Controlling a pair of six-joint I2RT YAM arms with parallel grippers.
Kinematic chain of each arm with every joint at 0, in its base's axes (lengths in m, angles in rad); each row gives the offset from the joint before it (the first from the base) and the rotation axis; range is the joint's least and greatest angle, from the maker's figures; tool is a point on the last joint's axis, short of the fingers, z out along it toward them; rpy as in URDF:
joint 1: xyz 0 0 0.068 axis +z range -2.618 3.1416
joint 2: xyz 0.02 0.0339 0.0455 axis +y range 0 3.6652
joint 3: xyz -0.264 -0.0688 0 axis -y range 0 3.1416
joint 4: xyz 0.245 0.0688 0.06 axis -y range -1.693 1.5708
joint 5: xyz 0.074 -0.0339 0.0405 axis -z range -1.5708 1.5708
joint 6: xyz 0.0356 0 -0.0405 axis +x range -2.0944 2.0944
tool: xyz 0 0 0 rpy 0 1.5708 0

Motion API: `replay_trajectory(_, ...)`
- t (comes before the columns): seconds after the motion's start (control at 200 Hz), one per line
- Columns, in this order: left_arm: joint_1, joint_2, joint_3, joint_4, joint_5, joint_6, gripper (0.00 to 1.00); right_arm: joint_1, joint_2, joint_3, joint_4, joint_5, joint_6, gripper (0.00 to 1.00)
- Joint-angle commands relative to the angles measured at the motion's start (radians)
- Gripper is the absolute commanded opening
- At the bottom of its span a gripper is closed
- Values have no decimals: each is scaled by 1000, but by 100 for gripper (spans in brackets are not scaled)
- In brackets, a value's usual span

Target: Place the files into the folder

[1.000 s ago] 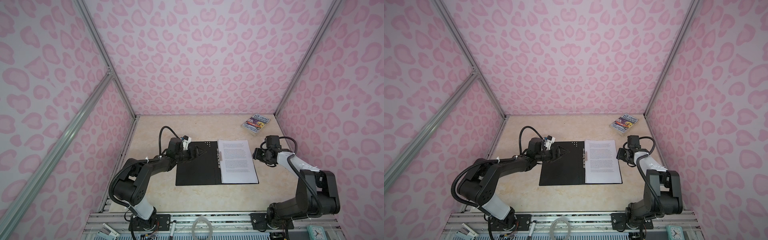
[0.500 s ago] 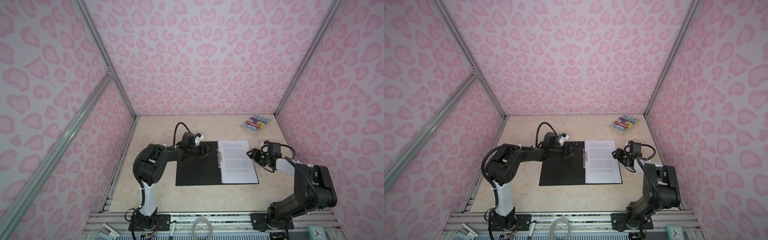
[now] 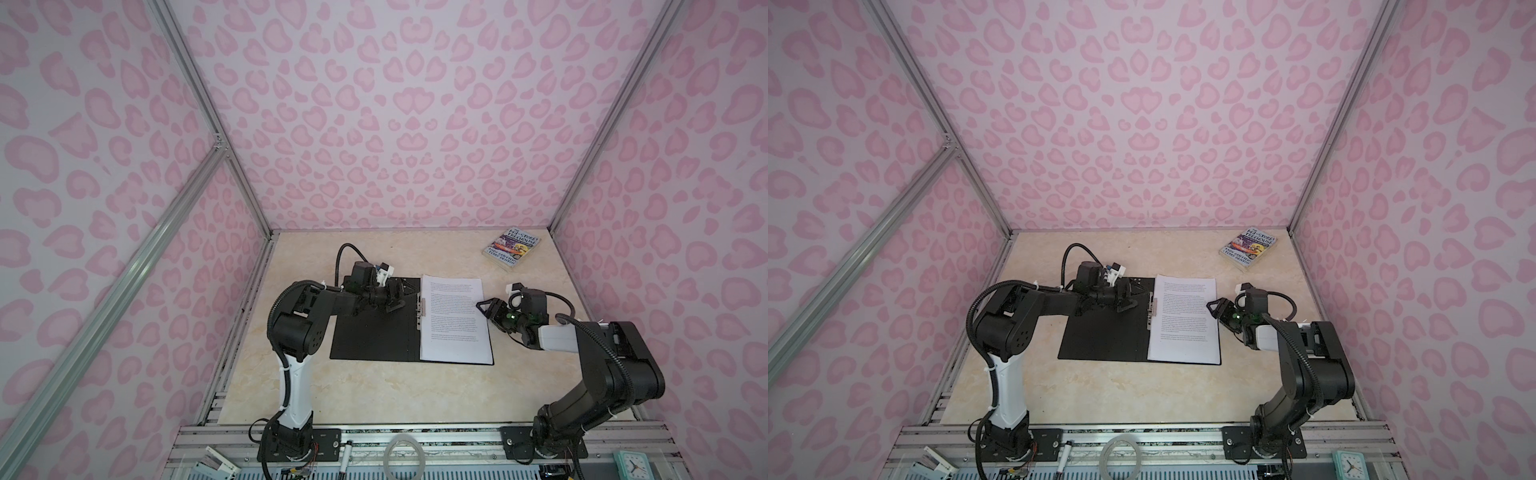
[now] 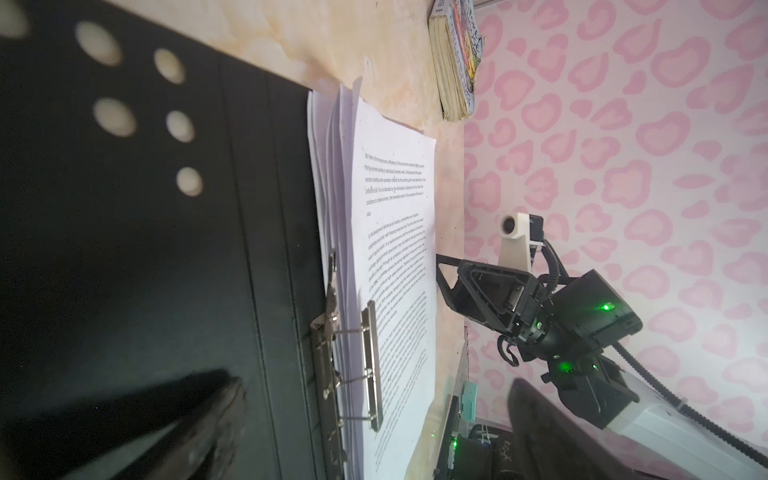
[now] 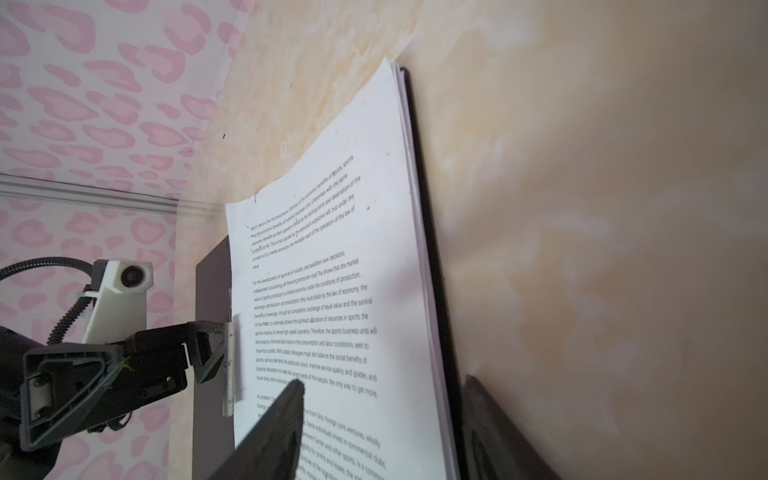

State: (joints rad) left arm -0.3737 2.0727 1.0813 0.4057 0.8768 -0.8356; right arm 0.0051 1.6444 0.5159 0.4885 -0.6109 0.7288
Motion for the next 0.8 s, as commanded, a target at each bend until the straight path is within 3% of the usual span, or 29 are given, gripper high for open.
replay_trajectory(0.0,-9,-37,-10,-108,-15,14,100,8,28,-7,-3,-20,54,60)
replay_trajectory(0.3,-34,-52,16,-186,-58,44,100,44,-21,121,-258,156,-91,62)
replay_trajectory(0.795,-34,-16,-3,-189,-68,56,100,79,106,258,-243,101,-87,57)
